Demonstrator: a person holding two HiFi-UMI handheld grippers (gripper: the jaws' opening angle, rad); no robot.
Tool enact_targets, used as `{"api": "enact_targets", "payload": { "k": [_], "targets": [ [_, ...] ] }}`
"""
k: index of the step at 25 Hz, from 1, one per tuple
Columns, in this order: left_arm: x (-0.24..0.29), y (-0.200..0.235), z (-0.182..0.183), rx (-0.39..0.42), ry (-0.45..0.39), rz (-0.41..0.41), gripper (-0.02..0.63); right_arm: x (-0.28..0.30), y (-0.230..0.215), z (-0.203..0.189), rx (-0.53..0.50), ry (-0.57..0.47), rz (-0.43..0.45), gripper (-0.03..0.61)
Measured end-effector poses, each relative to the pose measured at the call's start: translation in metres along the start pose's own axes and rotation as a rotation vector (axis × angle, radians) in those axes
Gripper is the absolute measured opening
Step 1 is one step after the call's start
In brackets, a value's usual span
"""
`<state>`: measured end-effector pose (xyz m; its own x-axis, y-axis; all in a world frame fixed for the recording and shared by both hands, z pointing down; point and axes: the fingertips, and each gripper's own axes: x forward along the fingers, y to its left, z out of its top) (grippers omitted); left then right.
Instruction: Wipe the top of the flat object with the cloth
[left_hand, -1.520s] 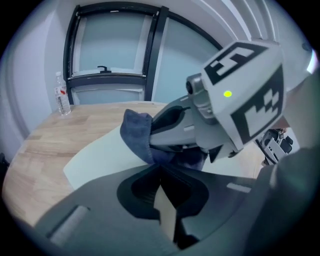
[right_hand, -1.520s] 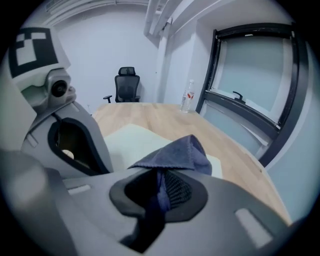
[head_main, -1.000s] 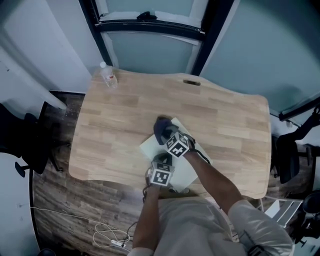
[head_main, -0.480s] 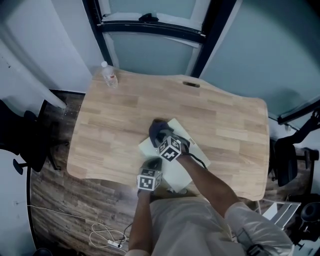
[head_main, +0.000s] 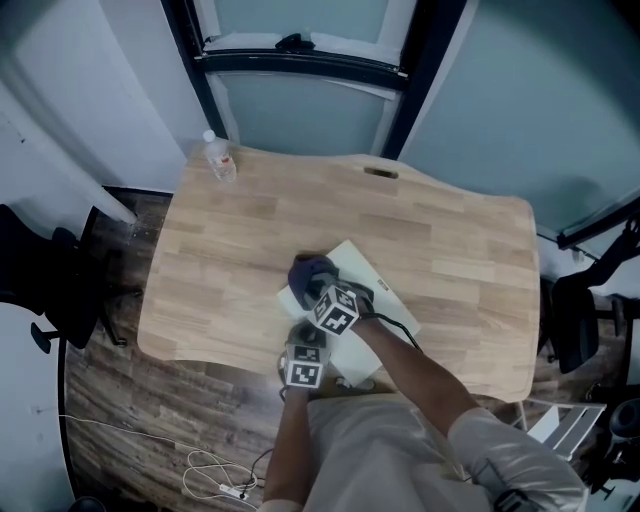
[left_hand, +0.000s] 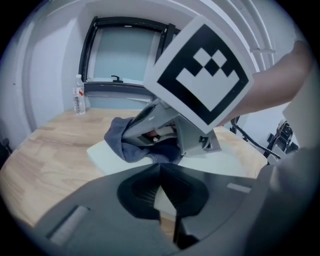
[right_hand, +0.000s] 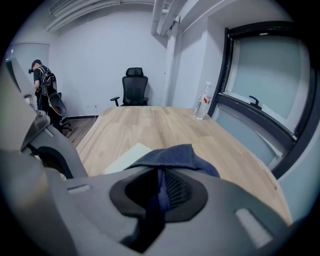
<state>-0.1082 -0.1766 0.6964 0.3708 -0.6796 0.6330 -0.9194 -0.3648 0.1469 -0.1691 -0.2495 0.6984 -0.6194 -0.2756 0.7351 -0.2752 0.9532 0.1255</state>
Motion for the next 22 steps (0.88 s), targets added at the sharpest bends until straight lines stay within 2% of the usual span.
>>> {"api": "enact_targets", "payload": {
  "k": [22],
  "targets": [
    [0.000,-0.003,-0.001,0.025,-0.005,0.054,0.008,-0.056,0.036,-0.056,0.041,-0.010,-0.026,0.037]
  ]
}}
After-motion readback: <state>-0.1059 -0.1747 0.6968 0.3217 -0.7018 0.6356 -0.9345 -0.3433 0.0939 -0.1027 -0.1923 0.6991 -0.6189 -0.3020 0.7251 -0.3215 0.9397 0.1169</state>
